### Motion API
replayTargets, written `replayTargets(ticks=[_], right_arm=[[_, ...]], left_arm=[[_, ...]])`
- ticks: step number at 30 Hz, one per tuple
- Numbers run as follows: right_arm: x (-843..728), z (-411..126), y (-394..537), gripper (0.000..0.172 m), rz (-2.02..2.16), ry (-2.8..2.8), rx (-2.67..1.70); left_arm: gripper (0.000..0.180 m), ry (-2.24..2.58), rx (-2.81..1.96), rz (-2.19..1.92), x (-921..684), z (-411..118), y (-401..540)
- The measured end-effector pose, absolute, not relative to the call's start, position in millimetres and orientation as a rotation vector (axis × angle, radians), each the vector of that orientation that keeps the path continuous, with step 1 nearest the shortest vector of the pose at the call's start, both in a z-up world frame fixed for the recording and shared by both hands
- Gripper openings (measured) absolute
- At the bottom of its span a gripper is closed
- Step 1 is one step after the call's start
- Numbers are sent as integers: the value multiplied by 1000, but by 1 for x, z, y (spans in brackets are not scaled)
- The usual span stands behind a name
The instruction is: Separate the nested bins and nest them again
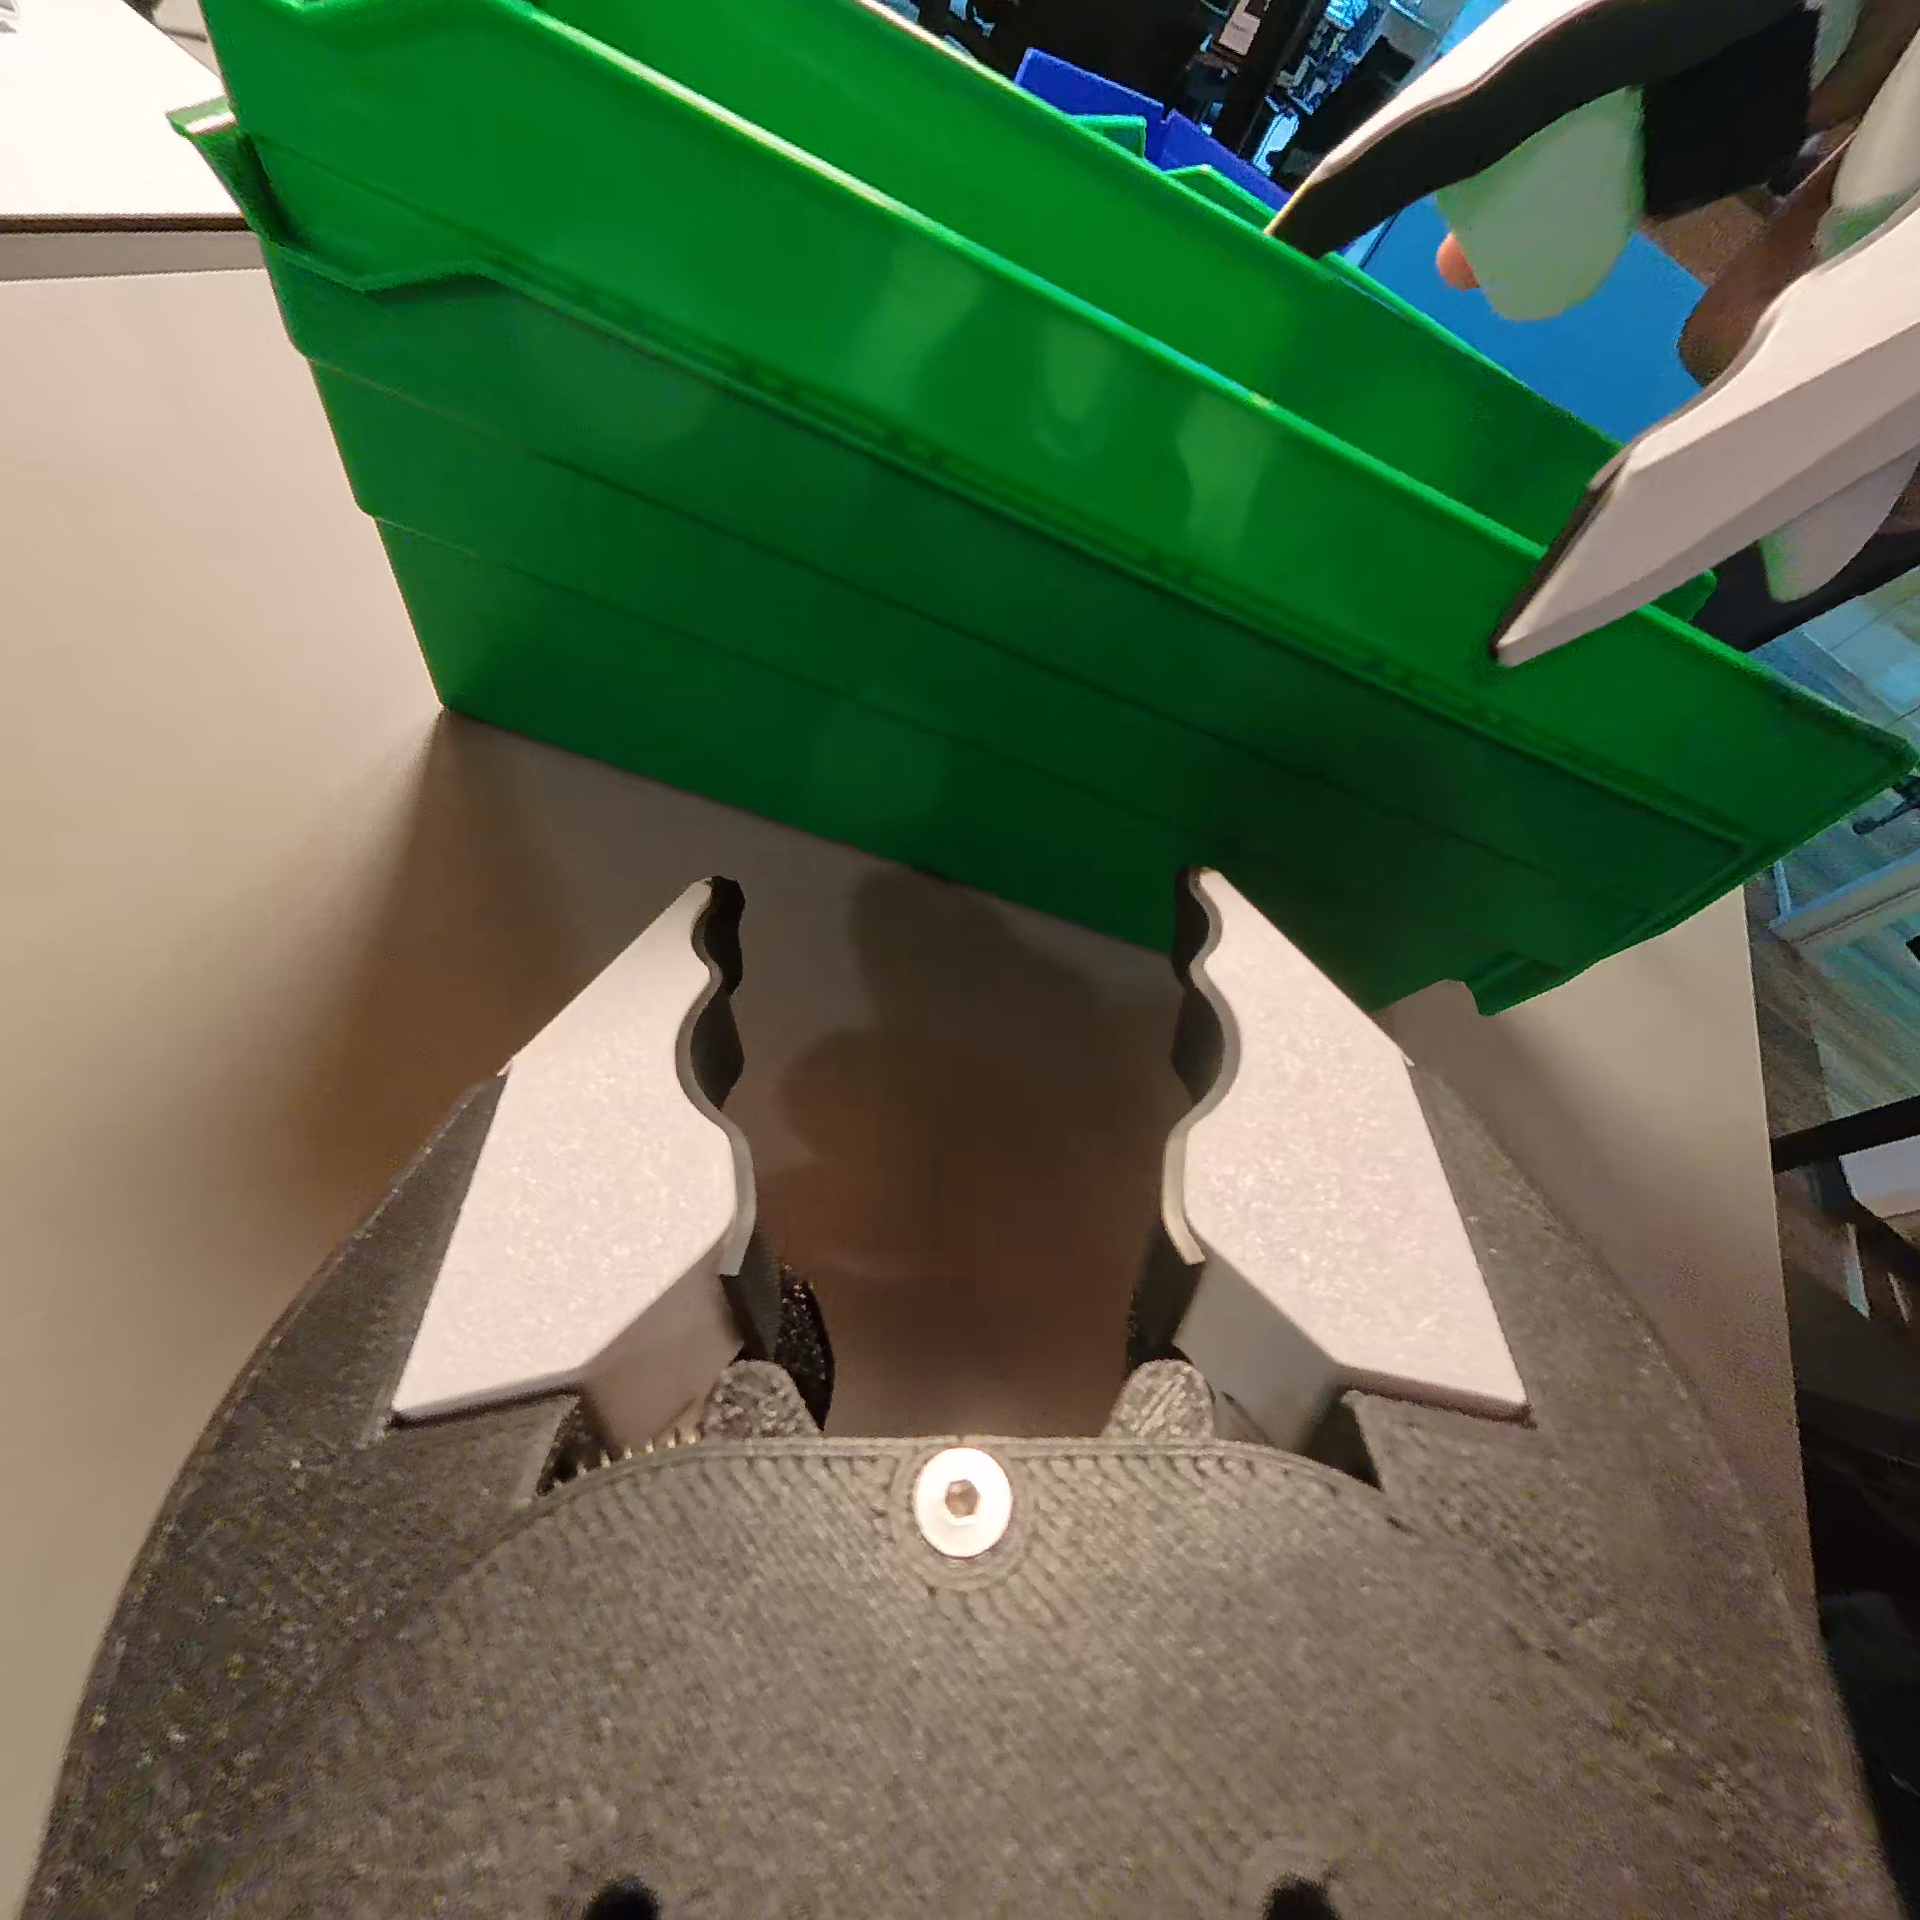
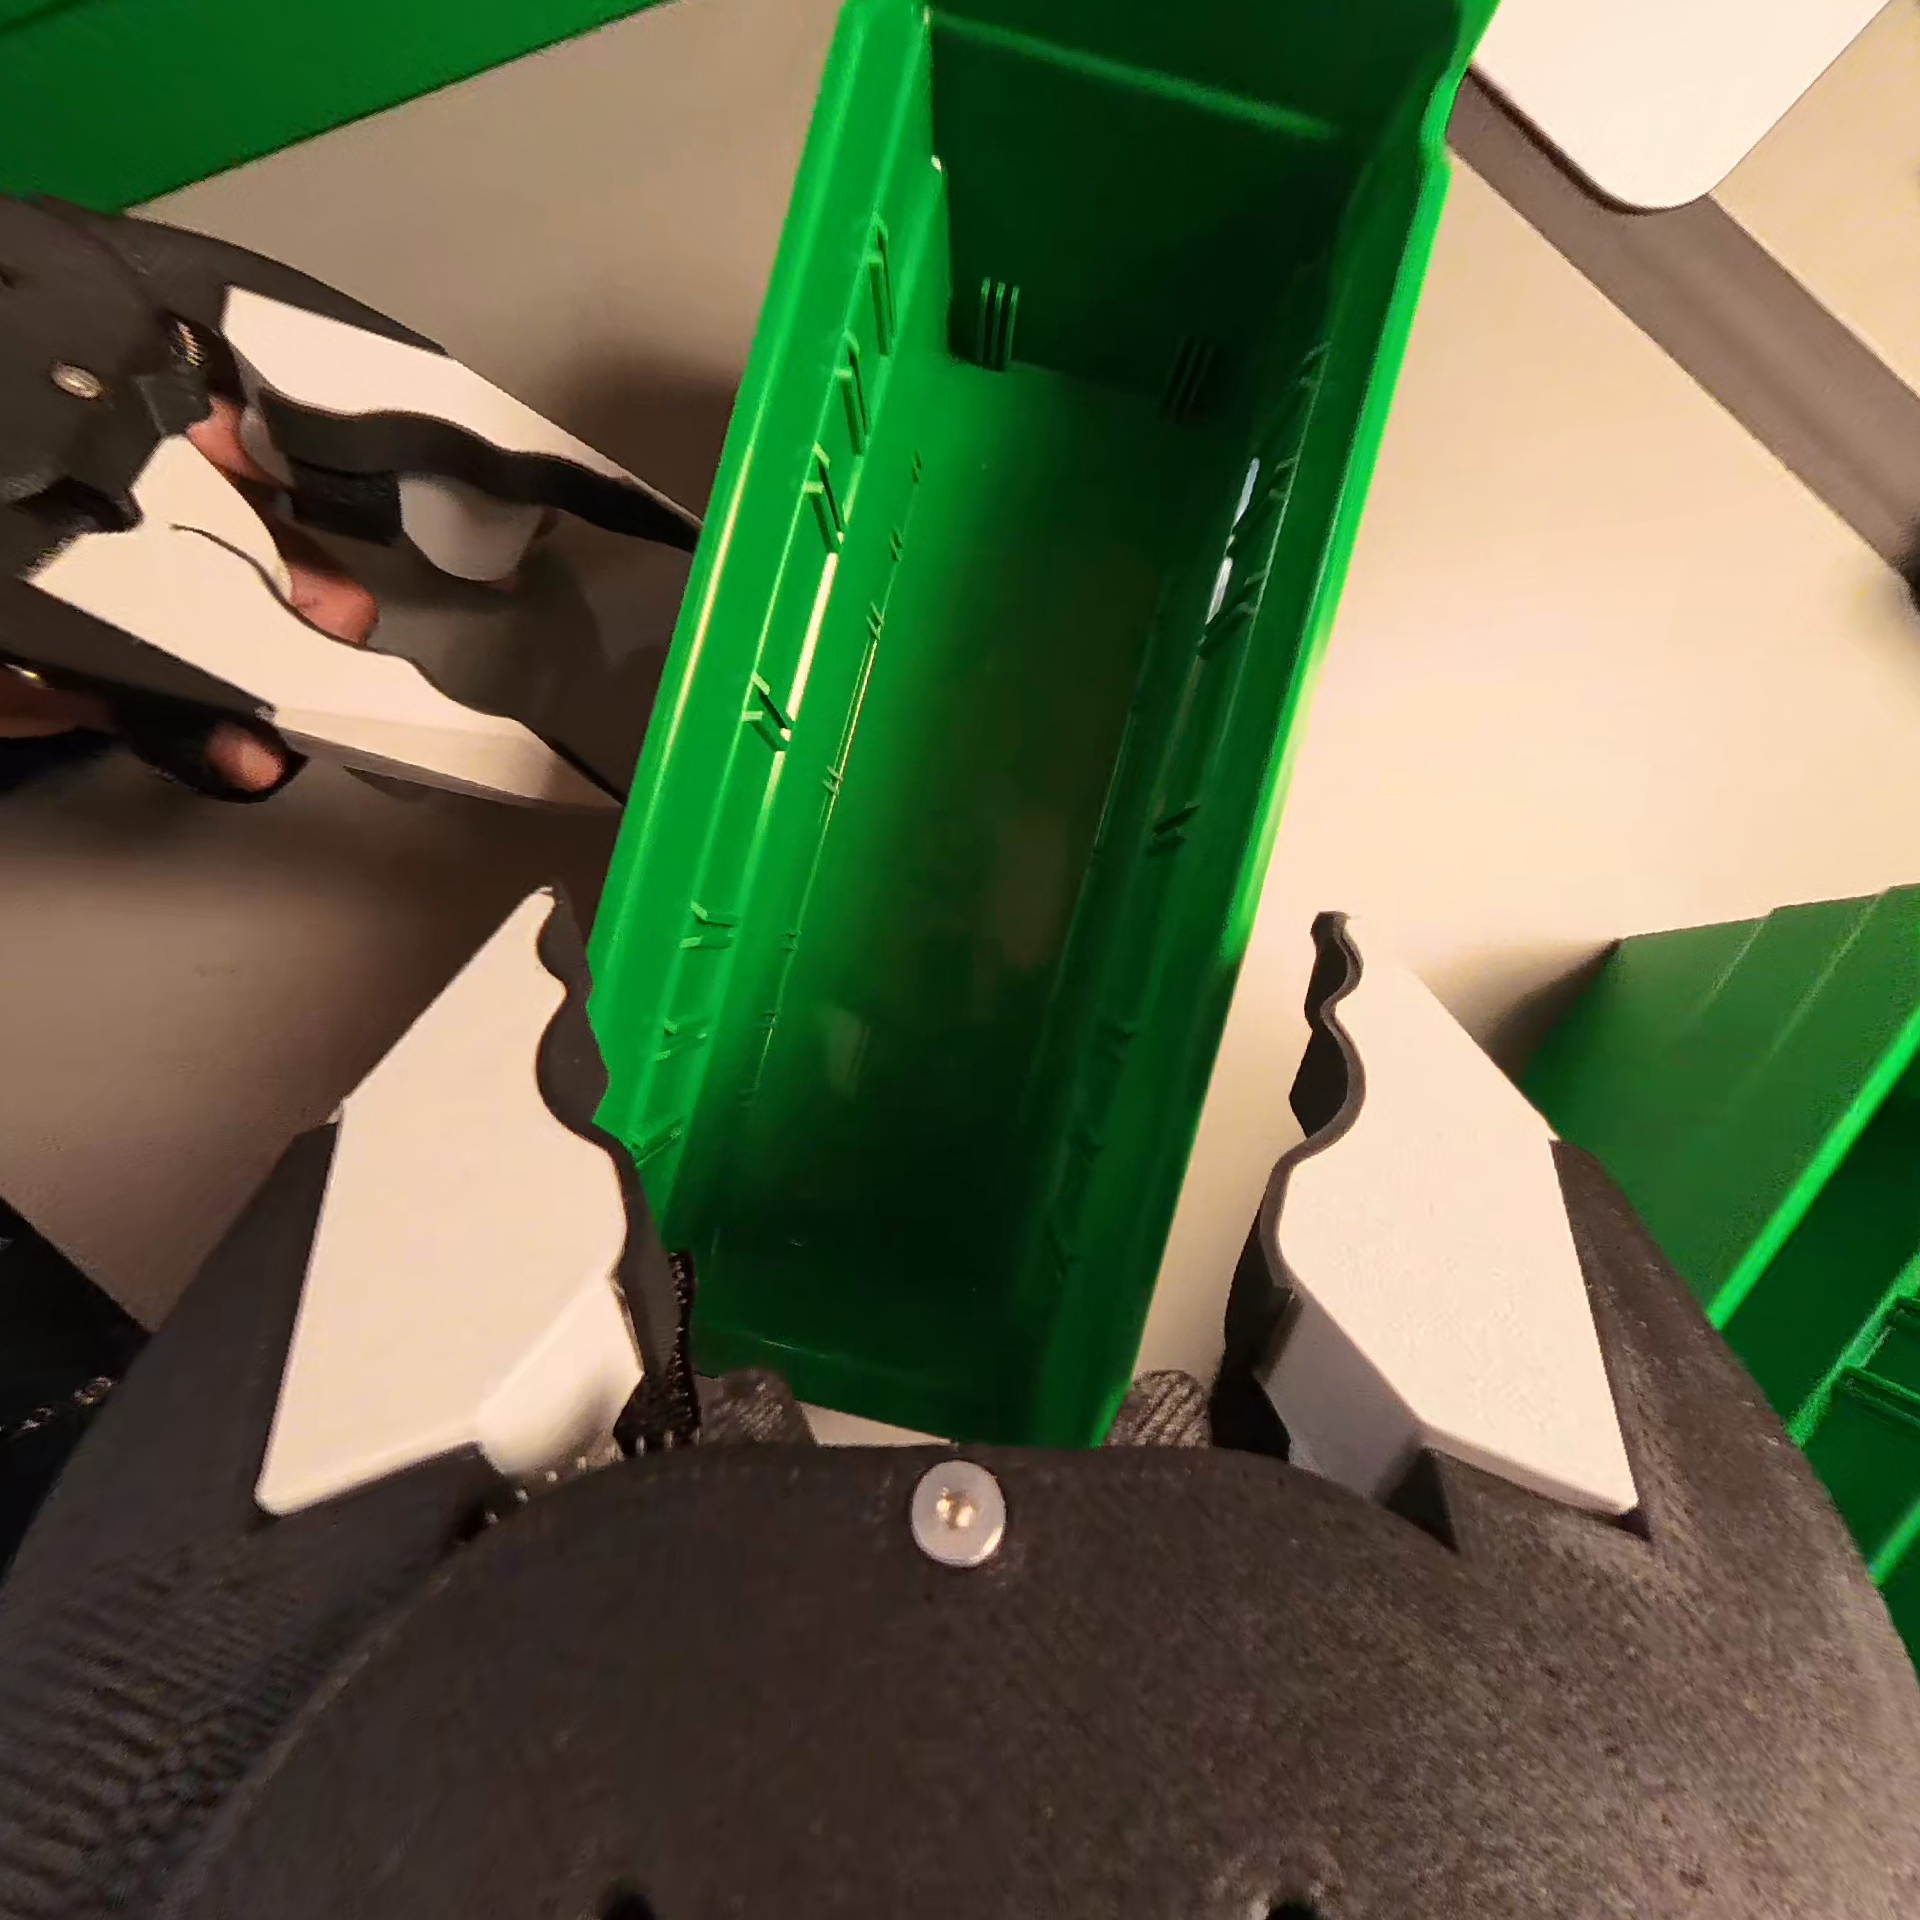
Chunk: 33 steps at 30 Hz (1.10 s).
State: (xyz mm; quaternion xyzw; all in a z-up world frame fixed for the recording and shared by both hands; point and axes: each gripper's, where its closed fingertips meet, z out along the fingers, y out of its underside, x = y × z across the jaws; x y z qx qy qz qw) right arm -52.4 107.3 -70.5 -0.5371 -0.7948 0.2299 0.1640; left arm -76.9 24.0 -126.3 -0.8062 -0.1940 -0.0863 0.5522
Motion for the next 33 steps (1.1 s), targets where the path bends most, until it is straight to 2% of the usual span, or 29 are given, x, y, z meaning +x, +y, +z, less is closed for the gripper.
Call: replayTargets(ticks=[6, 12, 22, 33], right_arm=[[-55, -72, 101, 130, 667, -2264, -1525], [-61, -75, 97, 134, 584, -2272, -1479], [-64, -72, 100, 113, 591, -2229, -1481], [-57, -66, 93, 112, 673, -2233, -1486]], left_arm=[[84, -469, -1904, -216, -78, -126, 24], [84, -484, -1898, -228, -80, -126, 23], [83, -500, -1890, -244, -82, -126, 23], [84, -511, -1885, -254, -83, -126, 22]])
